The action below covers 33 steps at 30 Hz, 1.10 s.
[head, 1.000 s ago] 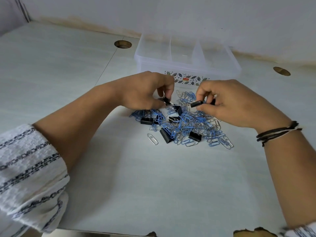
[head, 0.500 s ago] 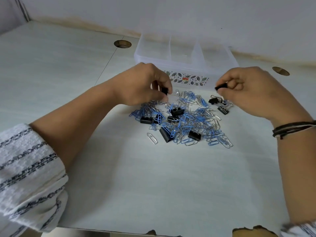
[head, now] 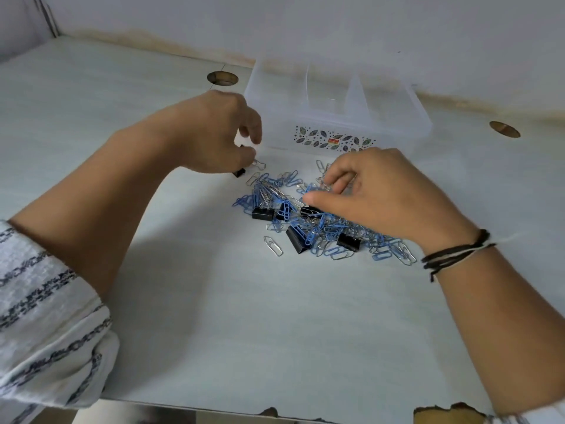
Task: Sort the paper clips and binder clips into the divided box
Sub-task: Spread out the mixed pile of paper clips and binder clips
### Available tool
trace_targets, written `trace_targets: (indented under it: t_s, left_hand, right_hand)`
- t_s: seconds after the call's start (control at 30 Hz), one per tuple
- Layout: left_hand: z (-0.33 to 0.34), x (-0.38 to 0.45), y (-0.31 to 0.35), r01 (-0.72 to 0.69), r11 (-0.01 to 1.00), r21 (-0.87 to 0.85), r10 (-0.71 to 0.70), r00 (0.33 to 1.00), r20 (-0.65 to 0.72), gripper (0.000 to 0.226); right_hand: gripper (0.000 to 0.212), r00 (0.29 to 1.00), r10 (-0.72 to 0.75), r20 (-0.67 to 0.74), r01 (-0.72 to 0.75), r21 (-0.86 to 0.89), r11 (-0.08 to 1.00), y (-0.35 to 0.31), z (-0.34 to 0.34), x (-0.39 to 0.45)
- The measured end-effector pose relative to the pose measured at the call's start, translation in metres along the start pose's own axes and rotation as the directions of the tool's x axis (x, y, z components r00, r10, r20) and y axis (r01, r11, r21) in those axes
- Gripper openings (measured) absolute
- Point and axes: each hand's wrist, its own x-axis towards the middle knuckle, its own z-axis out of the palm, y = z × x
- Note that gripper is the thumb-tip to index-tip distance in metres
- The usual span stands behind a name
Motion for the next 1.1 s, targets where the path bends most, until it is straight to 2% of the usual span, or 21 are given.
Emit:
trace_targets:
  t_s: [0.07, 0.13, 0.23, 0.33, 0.43, 0.53, 0.6, 0.67, 0.73, 0.83, 0.93, 1.0, 1.1]
  left_hand:
    - [-0.007, -0.004, 0.008, -0.039, 0.998, -0.053, 0.039, 0.999, -0.007, 0.022]
    - [-0.014, -0.012, 0.021, -0.021, 0.994, -0.111, 0.034, 0.993, 0.115, 0.029]
    - [-0.012, -0.021, 0.038, 0.020, 0.999, 0.026, -0.028, 0.944, 0.329, 0.044]
    - [-0.005, -0.022, 0.046, 0.019, 0.997, 0.080, -0.050, 0.913, 0.406, 0.046]
    - [-0.005, -0.022, 0.049, -0.011, 0.998, 0.055, -0.013, 0.911, 0.413, 0.032]
    - [-0.004, -0.023, 0.048, -0.044, 0.998, 0.034, 0.028, 0.922, 0.387, 0.015]
    - [-0.003, -0.024, 0.046, -0.061, 0.998, 0.013, 0.051, 0.925, 0.377, 0.010]
    - [-0.003, -0.024, 0.045, -0.057, 0.998, -0.005, 0.054, 0.914, 0.401, 0.013]
    - [-0.005, -0.025, 0.044, -0.046, 0.999, -0.011, 0.047, 0.900, 0.434, 0.018]
    - [-0.007, -0.026, 0.044, -0.041, 0.999, -0.015, 0.043, 0.892, 0.450, 0.023]
    - [-0.005, -0.026, 0.048, -0.046, 0.999, -0.019, 0.050, 0.908, 0.416, 0.016]
    - [-0.002, -0.025, 0.049, -0.048, 0.999, -0.025, 0.053, 0.921, 0.385, 0.017]
    - [-0.003, -0.024, 0.045, -0.019, 0.998, -0.057, 0.038, 0.928, 0.370, 0.017]
  right_hand:
    - [0.046, 1.000, -0.020, 0.000, 0.020, -0.034, 0.999, -0.002, 0.007, 0.002]
    - [0.037, 0.999, -0.041, -0.003, 0.041, -0.029, 0.999, 0.000, 0.008, 0.003]
    - [0.029, 0.999, -0.045, 0.003, 0.044, 0.014, 0.999, 0.006, 0.001, 0.003]
    - [0.034, 0.999, -0.050, -0.011, 0.050, 0.058, 0.997, 0.014, -0.009, 0.004]
    - [0.041, 0.998, -0.031, 0.047, 0.022, 0.174, 0.984, 0.022, -0.015, 0.005]
    - [0.041, 0.999, -0.024, 0.045, 0.015, 0.193, 0.981, 0.028, -0.021, 0.005]
    - [0.037, 0.999, 0.011, -0.030, -0.006, 0.143, 0.990, 0.037, -0.030, 0.003]
    - [0.034, 0.993, 0.064, -0.099, -0.062, 0.024, 0.998, 0.051, -0.041, 0.001]
    - [0.034, 0.985, 0.139, -0.106, -0.148, -0.083, 0.986, 0.066, -0.051, -0.001]
    - [0.036, 0.976, 0.205, -0.077, -0.214, -0.137, 0.967, 0.078, -0.051, -0.003]
    - [0.039, 0.979, 0.127, -0.157, -0.153, -0.163, 0.975, 0.070, -0.046, -0.003]
    - [0.030, 0.980, 0.044, -0.192, -0.058, -0.063, 0.996, 0.050, -0.041, -0.003]
    - [0.018, 0.994, -0.094, -0.051, 0.099, 0.104, 0.990, 0.018, -0.024, -0.005]
